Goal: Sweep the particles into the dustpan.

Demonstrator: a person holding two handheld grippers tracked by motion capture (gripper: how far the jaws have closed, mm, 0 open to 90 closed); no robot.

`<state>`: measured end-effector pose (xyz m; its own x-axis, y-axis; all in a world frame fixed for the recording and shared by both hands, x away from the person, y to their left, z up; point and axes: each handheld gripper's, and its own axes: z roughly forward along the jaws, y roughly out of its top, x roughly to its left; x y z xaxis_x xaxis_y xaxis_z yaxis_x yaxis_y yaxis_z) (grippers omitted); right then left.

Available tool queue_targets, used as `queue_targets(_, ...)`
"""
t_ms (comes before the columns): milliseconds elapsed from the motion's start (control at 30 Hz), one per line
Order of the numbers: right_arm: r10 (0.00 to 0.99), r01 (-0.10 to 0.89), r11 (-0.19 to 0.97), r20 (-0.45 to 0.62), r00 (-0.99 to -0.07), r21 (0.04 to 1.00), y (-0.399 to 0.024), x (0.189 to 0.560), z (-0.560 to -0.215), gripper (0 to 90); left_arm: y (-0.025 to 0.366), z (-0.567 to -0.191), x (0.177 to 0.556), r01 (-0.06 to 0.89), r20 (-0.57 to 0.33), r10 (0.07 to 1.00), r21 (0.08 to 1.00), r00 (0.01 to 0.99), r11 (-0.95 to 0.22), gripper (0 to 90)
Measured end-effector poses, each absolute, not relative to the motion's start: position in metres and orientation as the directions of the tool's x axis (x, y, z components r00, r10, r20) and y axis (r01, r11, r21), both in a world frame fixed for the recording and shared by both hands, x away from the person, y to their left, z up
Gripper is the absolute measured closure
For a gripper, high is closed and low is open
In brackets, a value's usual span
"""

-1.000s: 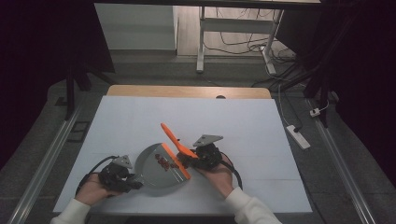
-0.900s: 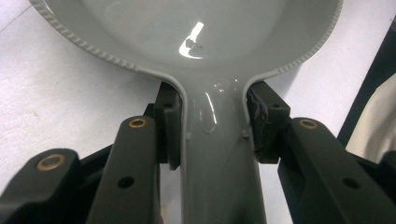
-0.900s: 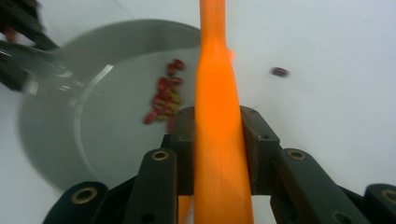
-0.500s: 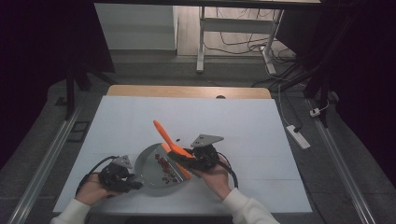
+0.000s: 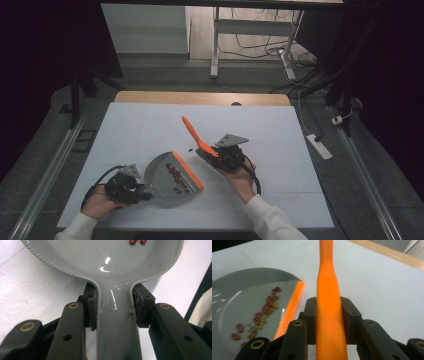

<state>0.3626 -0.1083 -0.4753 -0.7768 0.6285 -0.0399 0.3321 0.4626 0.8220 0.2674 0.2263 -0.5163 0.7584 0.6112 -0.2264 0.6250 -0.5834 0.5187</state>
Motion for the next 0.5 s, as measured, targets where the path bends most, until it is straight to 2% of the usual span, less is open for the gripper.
queue_targets(333, 0.636, 0.316, 0.48, -0.077, -0.768, 0.819, -0.089, 0.397, -0.474, 69.4, 0.227, -0.517, 0.275, 0.657, -0.242, 0.646, 0.527, 0.724, -0.539, 61.6)
queue_targets(500, 0.617, 0.314, 0.526, -0.101, -0.78, 0.79, -0.076, 0.408, -0.481, 69.4, 0.225, -0.517, 0.279, 0.66, -0.235, 0.656, 0.53, 0.718, -0.533, 61.6)
